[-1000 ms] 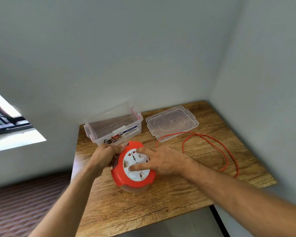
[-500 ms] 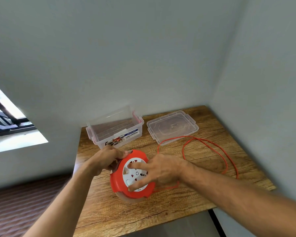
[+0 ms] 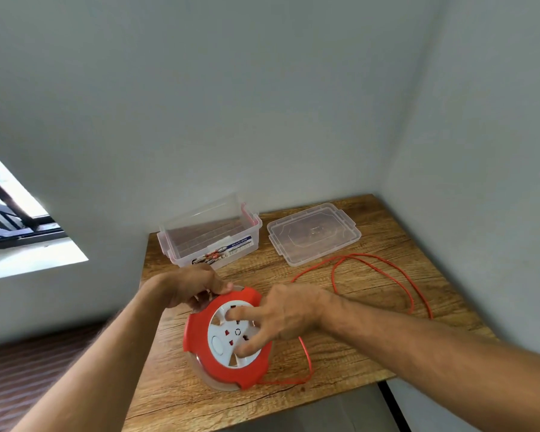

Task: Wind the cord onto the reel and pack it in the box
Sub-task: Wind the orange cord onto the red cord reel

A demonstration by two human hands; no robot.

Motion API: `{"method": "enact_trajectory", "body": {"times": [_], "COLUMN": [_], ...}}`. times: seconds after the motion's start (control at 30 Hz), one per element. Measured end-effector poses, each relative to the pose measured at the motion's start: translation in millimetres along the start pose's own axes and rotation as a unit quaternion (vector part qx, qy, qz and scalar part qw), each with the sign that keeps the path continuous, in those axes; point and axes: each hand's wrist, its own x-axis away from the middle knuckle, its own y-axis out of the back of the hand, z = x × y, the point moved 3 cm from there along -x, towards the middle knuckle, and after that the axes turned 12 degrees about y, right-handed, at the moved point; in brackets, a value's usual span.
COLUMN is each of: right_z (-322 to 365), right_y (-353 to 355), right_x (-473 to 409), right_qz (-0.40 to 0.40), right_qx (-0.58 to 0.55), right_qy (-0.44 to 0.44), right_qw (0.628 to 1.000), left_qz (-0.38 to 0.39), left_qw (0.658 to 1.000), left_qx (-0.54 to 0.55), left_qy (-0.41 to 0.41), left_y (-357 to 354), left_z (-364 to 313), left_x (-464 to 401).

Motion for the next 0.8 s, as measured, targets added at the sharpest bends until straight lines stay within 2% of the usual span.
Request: {"method": "enact_trajectory", "body": {"times": [0.13, 0.33, 0.43, 0.5, 0.63, 0.7, 0.8], "right_z": [2.6, 0.8, -3.1, -9.1, -23.9, -22.6, -20.6], "right_y": [10.0, 11.0, 3.2, -4.4, -11.1, -15.8, -23.7], "right_x": [-7.1, -13.9, -12.7, -11.2, -1.3, -0.5, -3.9], "right_qz": [0.015, 0.036, 0.014, -0.024, -0.136, -0.182, -0.2], "right_qx": [0.006, 0.04, 0.021, -0.005, -0.021, -0.031, -0.078], "right_qy": [0.02, 0.0, -0.075, -0.159, -0.337, -0.385, -0.42], "right_qw": [1.0, 0.999, 0.997, 0.987, 0.931, 0.904, 0.882], "left_qz": [0.035, -0.001, -0.047, -0.088, -0.159, -0.192, -0.219], "left_qw": [0.998, 0.999, 0.997, 0.989, 0.955, 0.936, 0.924], "left_qx": [-0.049, -0.045, 0.001, 0.054, 0.159, 0.194, 0.211], "left_qy": [0.005, -0.023, -0.064, -0.103, -0.194, -0.225, -0.231], "left_y": [-2.0, -6.0, 2.1, 6.4, -0.2, -7.0, -16.1], "left_z": [-11.3, -15.3, -8.2, -1.2, 7.3, 9.9, 16.2], "left_x": [7.3, 6.2, 6.4, 7.6, 11.0, 12.9, 18.4]}}
